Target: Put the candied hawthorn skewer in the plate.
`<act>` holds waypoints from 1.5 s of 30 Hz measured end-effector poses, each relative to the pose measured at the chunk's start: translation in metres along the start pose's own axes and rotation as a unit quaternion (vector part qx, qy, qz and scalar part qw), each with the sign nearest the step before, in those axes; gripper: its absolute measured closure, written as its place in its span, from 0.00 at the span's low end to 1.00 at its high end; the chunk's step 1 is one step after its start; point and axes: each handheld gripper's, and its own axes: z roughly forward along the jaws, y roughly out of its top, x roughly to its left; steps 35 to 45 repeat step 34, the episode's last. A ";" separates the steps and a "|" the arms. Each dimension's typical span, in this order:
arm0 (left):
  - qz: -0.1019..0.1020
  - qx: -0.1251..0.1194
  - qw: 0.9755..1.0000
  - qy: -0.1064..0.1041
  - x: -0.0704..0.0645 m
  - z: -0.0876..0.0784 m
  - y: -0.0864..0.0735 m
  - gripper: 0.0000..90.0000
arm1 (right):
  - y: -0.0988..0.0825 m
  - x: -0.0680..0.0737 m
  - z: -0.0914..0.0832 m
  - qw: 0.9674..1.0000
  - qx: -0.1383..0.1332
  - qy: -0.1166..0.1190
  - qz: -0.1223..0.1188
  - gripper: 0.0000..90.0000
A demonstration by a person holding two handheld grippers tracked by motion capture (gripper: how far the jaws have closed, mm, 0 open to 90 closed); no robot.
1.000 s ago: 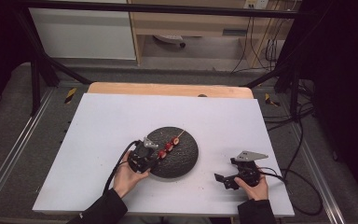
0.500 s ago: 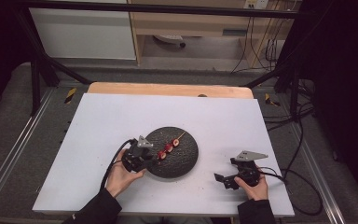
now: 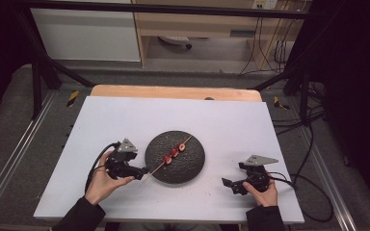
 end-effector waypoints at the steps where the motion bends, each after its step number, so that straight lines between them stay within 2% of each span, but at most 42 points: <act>1: -0.003 -0.002 1.000 0.001 0.003 -0.002 -0.003 0.23 | 0.000 0.000 0.000 1.000 0.000 0.000 0.001 0.01; 6: -0.016 -0.004 1.000 0.018 0.016 -0.009 -0.021 0.14 | 0.000 0.000 0.000 1.000 0.001 0.000 0.001 0.01; 11: -0.028 -0.015 0.999 0.026 0.026 -0.016 -0.039 0.09 | 0.000 0.000 0.000 1.000 0.003 -0.002 -0.002 0.01; 18: -0.042 -0.037 0.997 0.043 0.035 -0.022 -0.069 0.08 | 0.000 0.000 -0.001 1.000 0.004 -0.003 -0.002 0.01; 24: -0.046 -0.041 0.996 0.057 0.040 -0.024 -0.090 0.08 | -0.001 0.001 0.000 1.000 0.007 -0.004 -0.001 0.01; 28: -0.043 -0.040 0.996 0.060 0.040 -0.025 -0.094 0.08 | -0.002 0.001 0.001 1.000 0.012 -0.005 -0.001 0.01; 45: -0.040 -0.039 0.997 0.056 0.039 -0.025 -0.094 0.08 | -0.001 0.001 0.000 1.000 0.015 -0.006 0.000 0.01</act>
